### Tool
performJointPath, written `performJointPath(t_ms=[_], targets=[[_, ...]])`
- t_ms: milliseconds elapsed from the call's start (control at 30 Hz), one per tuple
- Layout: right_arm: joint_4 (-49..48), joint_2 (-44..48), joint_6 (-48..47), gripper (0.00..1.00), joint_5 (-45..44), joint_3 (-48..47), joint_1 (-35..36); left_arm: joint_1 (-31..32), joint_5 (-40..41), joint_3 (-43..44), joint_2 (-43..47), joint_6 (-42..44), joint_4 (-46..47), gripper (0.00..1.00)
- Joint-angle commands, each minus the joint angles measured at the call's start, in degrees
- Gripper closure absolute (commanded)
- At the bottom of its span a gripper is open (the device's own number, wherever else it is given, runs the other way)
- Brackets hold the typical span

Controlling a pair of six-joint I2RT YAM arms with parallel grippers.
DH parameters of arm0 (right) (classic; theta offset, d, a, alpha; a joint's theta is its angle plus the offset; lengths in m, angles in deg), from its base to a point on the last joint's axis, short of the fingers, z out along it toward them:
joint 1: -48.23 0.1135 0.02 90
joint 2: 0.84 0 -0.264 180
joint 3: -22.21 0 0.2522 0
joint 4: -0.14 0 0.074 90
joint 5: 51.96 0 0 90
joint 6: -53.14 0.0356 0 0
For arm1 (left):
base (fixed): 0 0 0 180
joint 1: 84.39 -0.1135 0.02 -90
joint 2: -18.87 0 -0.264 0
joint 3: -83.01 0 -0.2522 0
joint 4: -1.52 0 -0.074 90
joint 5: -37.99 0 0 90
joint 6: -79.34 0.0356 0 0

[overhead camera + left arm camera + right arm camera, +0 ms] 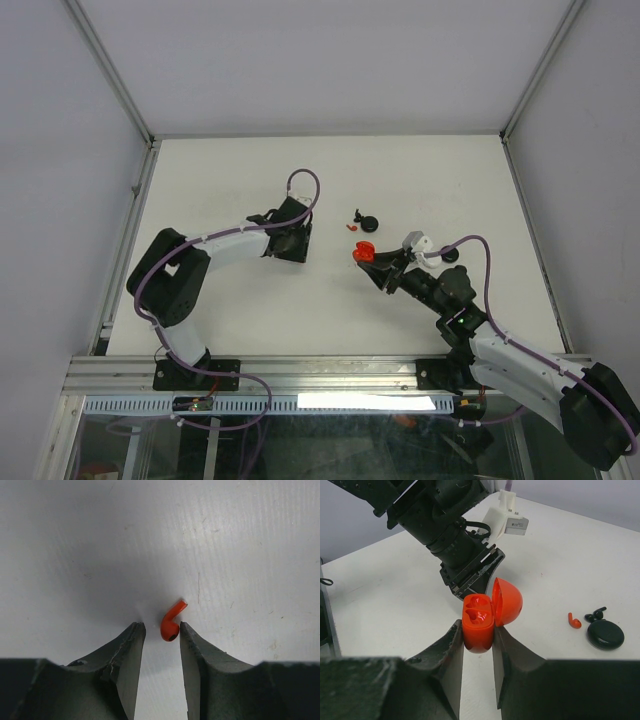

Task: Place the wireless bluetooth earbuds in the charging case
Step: Pick up the earbud from the center of the board.

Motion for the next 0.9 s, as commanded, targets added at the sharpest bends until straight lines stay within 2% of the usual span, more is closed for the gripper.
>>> performJointPath(t_ms=[0, 467, 733, 867], targets=[[-3.02, 0.36, -0.41, 1.0, -0.05, -0.09, -0.21, 0.21, 3.67, -0.86, 2.51, -1.24, -0.41, 0.63], [-3.55, -0.43, -0.32, 1.0, 0.38, -0.17, -0.14, -0.67, 10.0, -2.83, 5.96, -0.84, -2.8, 0.63], [-3.08, 0.06, -0.47, 1.0, 0.11, -0.29, -0.22, -0.75, 4.53, -1.05, 9.79, -2.64, -2.86, 0.61], [-2.98, -0.1, -0.34, 1.0, 0.2, -0.25, -0.2, -1.85, 3.15, 0.7, 8.17, -3.22, -2.96, 0.64]])
